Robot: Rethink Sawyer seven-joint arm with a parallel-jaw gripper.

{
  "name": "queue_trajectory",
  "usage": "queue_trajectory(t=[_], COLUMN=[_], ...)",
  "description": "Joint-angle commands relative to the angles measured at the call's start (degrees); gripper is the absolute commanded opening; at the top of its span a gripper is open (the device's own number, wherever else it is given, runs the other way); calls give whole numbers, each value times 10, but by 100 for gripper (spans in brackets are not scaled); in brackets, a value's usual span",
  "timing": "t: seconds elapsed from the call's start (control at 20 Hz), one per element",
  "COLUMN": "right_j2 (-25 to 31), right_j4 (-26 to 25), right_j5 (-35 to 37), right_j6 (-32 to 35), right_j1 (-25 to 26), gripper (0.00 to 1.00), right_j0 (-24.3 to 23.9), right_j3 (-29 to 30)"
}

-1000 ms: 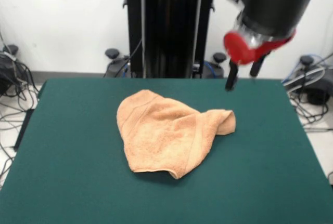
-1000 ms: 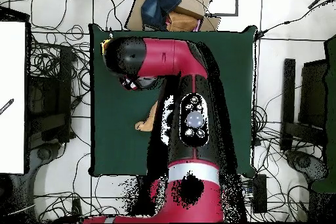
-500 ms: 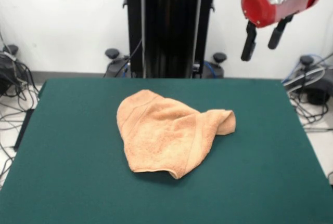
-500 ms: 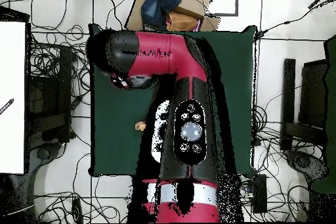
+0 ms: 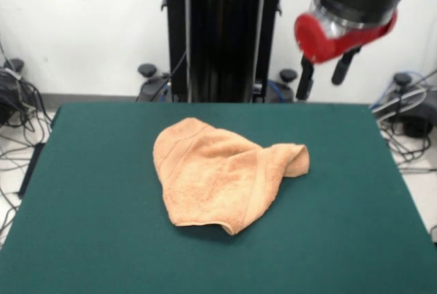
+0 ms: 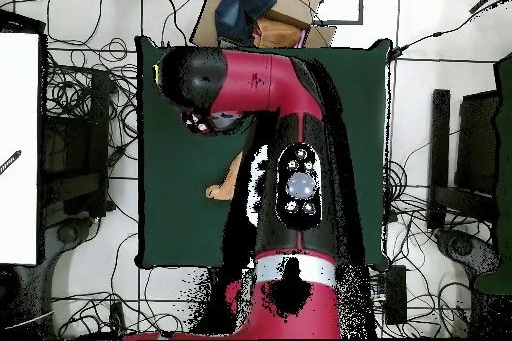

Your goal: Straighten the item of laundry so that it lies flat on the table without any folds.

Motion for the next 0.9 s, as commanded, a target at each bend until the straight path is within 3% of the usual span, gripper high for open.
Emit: queue_trajectory(t=[0.05, 0.2, 0.5, 0.75, 0.9], right_j2=[18, 23, 22, 30, 29], right_j4=[-34, -28, -22, -12, -7], right_j5=[-47, -61, 7, 6, 52], right_j6=[92, 90, 91, 99, 106], right_j1=[118, 147, 193, 243, 270], gripper=[100, 100, 100, 100, 100], right_j0=[-12, -18, -15, -10, -4], right_j3=[-51, -73, -178, -243, -311])
